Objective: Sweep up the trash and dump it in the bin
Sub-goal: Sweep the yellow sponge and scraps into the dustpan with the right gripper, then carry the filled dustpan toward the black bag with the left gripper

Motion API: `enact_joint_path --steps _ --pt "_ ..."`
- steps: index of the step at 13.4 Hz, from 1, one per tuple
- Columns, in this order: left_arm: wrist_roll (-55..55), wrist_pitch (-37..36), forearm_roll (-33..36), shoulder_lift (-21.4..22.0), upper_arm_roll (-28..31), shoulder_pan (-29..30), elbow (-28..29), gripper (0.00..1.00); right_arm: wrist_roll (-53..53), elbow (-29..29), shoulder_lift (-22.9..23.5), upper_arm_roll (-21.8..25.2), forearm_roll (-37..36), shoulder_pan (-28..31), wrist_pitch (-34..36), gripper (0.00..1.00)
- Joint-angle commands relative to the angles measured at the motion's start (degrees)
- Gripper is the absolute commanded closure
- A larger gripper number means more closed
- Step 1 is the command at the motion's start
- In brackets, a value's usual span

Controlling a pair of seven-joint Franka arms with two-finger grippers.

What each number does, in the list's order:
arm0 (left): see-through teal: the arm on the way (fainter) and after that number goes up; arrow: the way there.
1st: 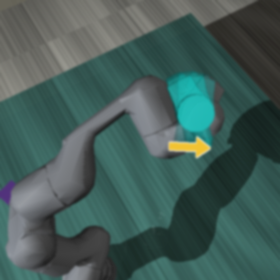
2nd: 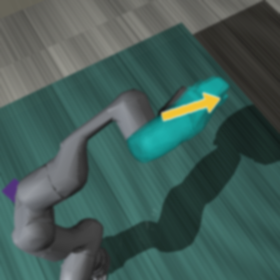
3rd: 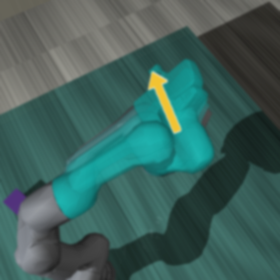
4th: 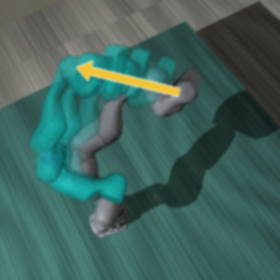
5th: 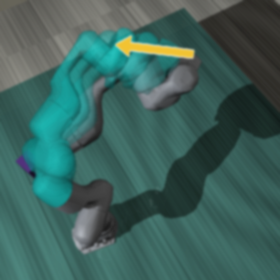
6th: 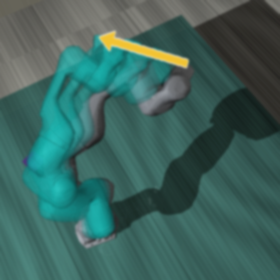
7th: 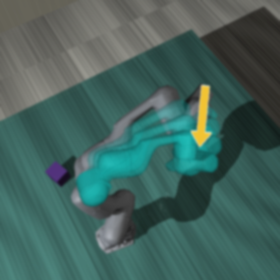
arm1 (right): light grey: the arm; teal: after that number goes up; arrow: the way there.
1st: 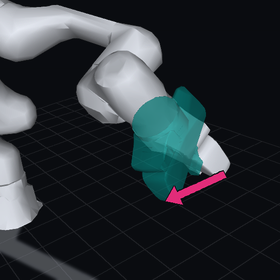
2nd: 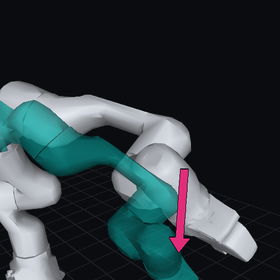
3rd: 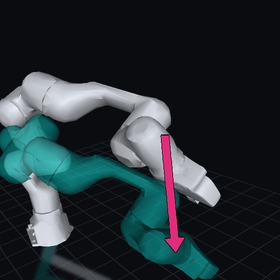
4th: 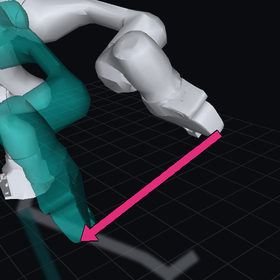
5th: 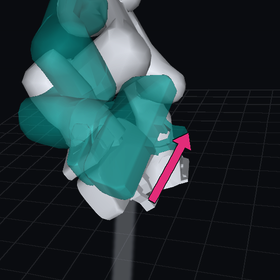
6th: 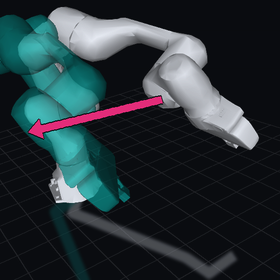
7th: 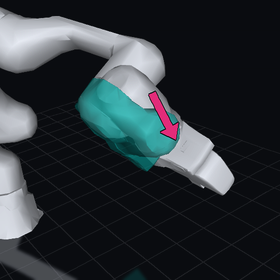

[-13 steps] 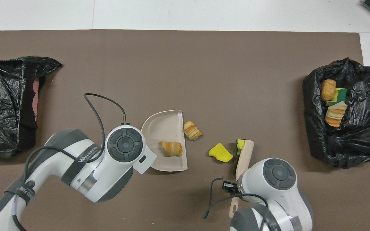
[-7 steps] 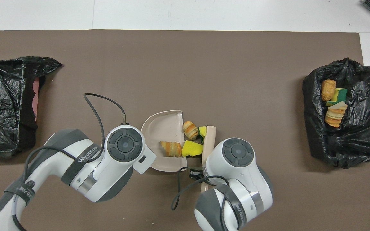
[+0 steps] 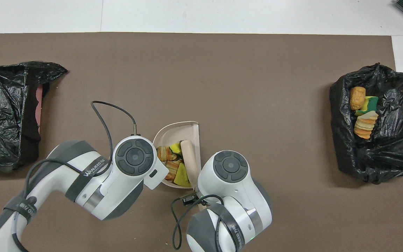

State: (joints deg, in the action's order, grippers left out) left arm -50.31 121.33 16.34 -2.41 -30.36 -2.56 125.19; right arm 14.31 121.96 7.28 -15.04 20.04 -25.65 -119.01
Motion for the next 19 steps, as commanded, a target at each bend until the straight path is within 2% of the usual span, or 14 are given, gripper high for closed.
enact_joint_path --steps 1,4,6,10,12,14,16,19 --pt "-4.36 1.01 -0.88 1.71 0.74 0.71 2.08 1.0 -2.79 -1.63 -2.09 0.01 0.53 2.79 5.87 1.0" --pt "-9.18 1.45 -2.8 1.27 3.01 0.63 1.47 1.0 -2.18 -2.43 -4.99 0.28 0.26 6.65 11.41 1.0" --pt "-11.47 1.45 -2.98 1.09 4.16 0.8 0.77 1.0 -0.87 -2.34 -5.79 0.28 -0.44 6.67 11.6 1.0" --pt "-22.7 0.58 -9.13 2.23 10.13 0.54 -1.08 1.0 4.4 -1.2 -7.02 -0.07 -1.14 5.09 10.38 1.0" --pt "-27.89 0.4 -10.89 4.42 13.29 0.62 -1.35 1.0 10.97 1.08 -8.51 -0.08 -1.41 0.8 7.84 1.0" --pt "-34.21 -0.04 -12.64 6.36 18.47 0.45 -2.31 1.0 20.1 1.44 -7.47 -0.07 -4.55 -4.47 5.2 1.0" --pt "-37.92 -3.8 -16.23 6.37 24.87 0.45 -5.9 1.0 27.75 1.35 -4.4 -0.16 -8.42 -10.09 2.57 1.0" --pt "-44.06 -7.42 -19.42 4.97 33.15 0.62 -12.05 1.0 33.14 0.83 -0.44 -0.08 -11.16 -14.68 -1.05 1.0"
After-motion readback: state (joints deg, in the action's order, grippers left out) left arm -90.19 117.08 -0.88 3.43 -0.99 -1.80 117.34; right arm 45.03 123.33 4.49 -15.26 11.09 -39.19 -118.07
